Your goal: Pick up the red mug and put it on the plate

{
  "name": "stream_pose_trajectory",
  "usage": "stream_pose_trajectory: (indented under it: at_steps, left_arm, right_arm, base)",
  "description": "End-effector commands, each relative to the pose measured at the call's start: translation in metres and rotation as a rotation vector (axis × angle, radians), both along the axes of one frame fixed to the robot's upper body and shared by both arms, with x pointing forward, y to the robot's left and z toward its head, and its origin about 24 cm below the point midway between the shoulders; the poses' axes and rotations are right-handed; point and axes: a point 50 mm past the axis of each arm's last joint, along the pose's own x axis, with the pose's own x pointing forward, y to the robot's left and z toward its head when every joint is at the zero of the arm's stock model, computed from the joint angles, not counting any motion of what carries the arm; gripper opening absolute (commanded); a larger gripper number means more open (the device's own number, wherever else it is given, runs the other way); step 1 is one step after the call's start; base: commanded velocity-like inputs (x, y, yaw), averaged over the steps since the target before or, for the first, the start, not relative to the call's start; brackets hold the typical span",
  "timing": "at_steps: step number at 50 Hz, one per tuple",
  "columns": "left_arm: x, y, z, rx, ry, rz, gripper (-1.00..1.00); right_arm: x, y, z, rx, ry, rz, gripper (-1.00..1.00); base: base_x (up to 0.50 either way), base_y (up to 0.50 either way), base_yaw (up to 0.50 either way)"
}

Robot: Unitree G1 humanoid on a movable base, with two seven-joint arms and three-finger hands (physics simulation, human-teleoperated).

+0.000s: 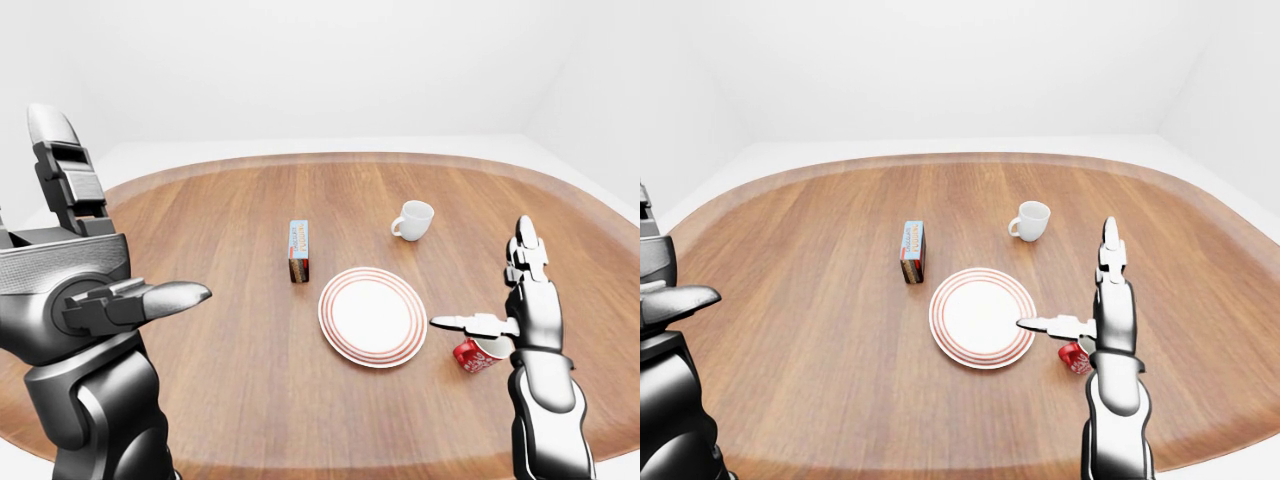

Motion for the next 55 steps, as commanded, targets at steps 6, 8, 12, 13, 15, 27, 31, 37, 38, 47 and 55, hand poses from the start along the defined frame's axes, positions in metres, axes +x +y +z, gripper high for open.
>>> stream_pose_trajectory:
  at_steps: [6,8,12,13,15,27,31,37,38,47,55]
  left_arm:
    - [0.000,0.000,0.000,-0.001,-0.001,0.000,1.00]
    - [0.000,0.000,-0.001,0.002,0.003,0.000,1.00]
    - [0.000,0.000,0.000,0.002,0.001,0.001,1.00]
    - [0.000,0.000,0.000,0.002,0.001,0.001,1.00]
    - [0.001,0.000,-0.001,0.005,0.007,0.001,1.00]
    - [0.000,0.000,-0.001,0.005,0.006,0.001,1.00]
    - [0.000,0.000,-0.001,0.003,0.003,0.001,1.00]
    - [0.001,0.000,0.000,0.001,0.003,0.002,1.00]
    - [0.001,0.001,0.000,0.000,0.004,0.003,1.00]
    - [0.002,0.001,0.000,-0.004,0.003,0.002,1.00]
    - [0.004,0.001,0.000,-0.005,0.007,0.003,1.00]
  right_arm:
    - [0.004,-0.005,-0.035,-0.011,0.186,0.050,1.00]
    - [0.003,-0.004,-0.031,-0.048,0.182,0.055,1.00]
    - [-0.001,-0.001,-0.017,-0.100,0.144,0.071,1.00]
    - [-0.001,-0.001,-0.017,-0.101,0.143,0.071,1.00]
    - [-0.004,0.003,-0.002,-0.183,0.110,0.085,1.00]
    - [-0.012,0.010,0.014,-0.587,0.248,0.132,1.00]
    - [-0.012,0.008,0.005,-0.649,0.352,0.139,1.00]
    - [-0.012,0.005,-0.002,-0.713,0.462,0.136,1.00]
    - [-0.012,0.004,-0.003,-0.711,0.472,0.136,1.00]
    - [-0.012,-0.003,-0.014,-0.751,0.594,0.136,1.00]
    - [-0.012,-0.013,-0.005,-0.811,0.637,0.095,1.00]
  base:
    - [0.00,0.00,0.00]
    - [0.00,0.00,0.00]
    - [0.00,0.00,0.00]
    - [0.00,0.00,0.00]
    - [0.00,0.00,0.00]
    - [0.00,0.00,0.00]
    - [0.00,0.00,0.00]
    - [0.00,0.00,0.00]
    - [0.00,0.00,0.00]
    - [0.00,0.00,0.00]
    - [0.00,0.00,0.00]
